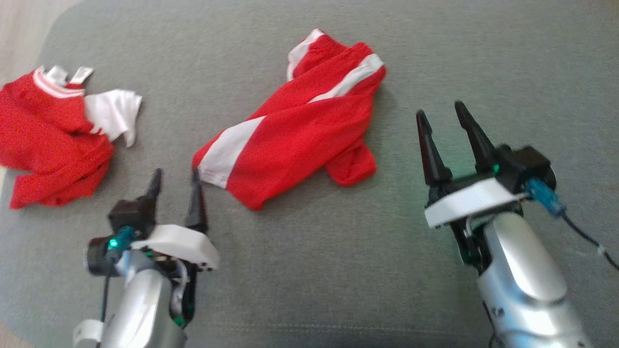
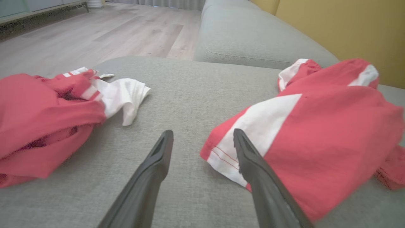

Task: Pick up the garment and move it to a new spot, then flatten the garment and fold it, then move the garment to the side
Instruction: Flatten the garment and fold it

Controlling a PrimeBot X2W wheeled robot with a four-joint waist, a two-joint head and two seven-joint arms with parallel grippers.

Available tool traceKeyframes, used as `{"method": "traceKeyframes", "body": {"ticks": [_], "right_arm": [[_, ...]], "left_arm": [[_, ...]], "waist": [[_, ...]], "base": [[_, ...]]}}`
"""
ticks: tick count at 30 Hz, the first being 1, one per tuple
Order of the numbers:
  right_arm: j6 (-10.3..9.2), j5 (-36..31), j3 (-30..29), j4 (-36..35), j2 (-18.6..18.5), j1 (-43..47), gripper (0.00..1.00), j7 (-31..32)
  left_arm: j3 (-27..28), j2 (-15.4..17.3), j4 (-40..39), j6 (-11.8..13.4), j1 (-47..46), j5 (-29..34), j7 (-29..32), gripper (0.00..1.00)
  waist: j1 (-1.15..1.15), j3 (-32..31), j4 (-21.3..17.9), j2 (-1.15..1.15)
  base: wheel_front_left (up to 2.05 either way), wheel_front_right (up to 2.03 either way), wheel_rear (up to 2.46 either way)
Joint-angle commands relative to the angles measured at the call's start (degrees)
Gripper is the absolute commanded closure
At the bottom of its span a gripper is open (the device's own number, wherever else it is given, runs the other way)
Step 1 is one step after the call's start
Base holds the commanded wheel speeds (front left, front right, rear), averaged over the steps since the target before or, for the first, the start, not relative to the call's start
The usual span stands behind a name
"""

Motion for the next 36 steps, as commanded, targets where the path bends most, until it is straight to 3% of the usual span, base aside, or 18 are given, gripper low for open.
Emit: {"method": "traceKeyframes", "body": {"ticks": [1,14,28,29,30,31,32,36], "right_arm": [[-0.05,0.55,1.73,-0.38,0.35,-3.88,0.0,-0.54],[-0.05,1.65,3.08,15.49,-3.43,-18.54,0.0,-0.54],[-0.05,4.2,6.33,30.31,-7.47,-27.02,0.0,-0.54],[-0.05,4.86,7.43,30.94,-7.36,-27.27,0.04,-0.54],[-0.05,5.66,8.34,31.24,-7.33,-27.48,0.23,-0.54],[-0.05,6.32,9.07,31.32,-7.44,-27.66,0.69,-0.54],[-0.05,7.0,9.49,31.08,-7.59,-27.79,1.0,-0.54],[-0.05,9.34,8.92,29.09,-8.36,-27.32,1.0,-0.54]], "left_arm": [[-0.12,0.65,-2.33,-0.32,-1.1,-0.95,-0.34,0.0],[-9.04,0.64,-5.44,1.25,-1.42,-5.27,-0.34,0.0],[-10.95,0.63,-6.16,1.9,-2.8,-6.84,-0.34,0.0],[-10.91,0.63,-6.16,1.95,-2.83,-6.87,-0.34,0.0],[-10.82,0.63,-6.15,1.99,-2.85,-6.83,-0.34,0.0],[-10.65,0.63,-6.16,2.04,-2.83,-6.76,-0.34,0.0],[-10.4,0.63,-6.17,2.09,-2.8,-6.67,-0.34,0.0],[-9.52,0.63,-5.98,2.13,-2.73,-6.37,-0.34,0.0]], "waist": [[0.0,1.22,2.58,0.0],[0.0,4.28,12.21,0.0],[0.0,7.46,15.44,0.0],[0.0,7.56,15.48,0.0],[0.0,7.62,15.45,0.0],[0.0,7.68,15.32,0.0],[0.0,7.72,15.1,0.0],[0.0,7.31,13.59,0.0]], "base": [[0.0,0.0,0.0],[0.0,0.0,0.0],[0.0,0.0,0.0],[0.0,0.0,0.0],[0.0,0.0,0.0],[0.0,0.0,0.0],[0.0,0.0,0.0],[0.0,0.0,0.0]]}}
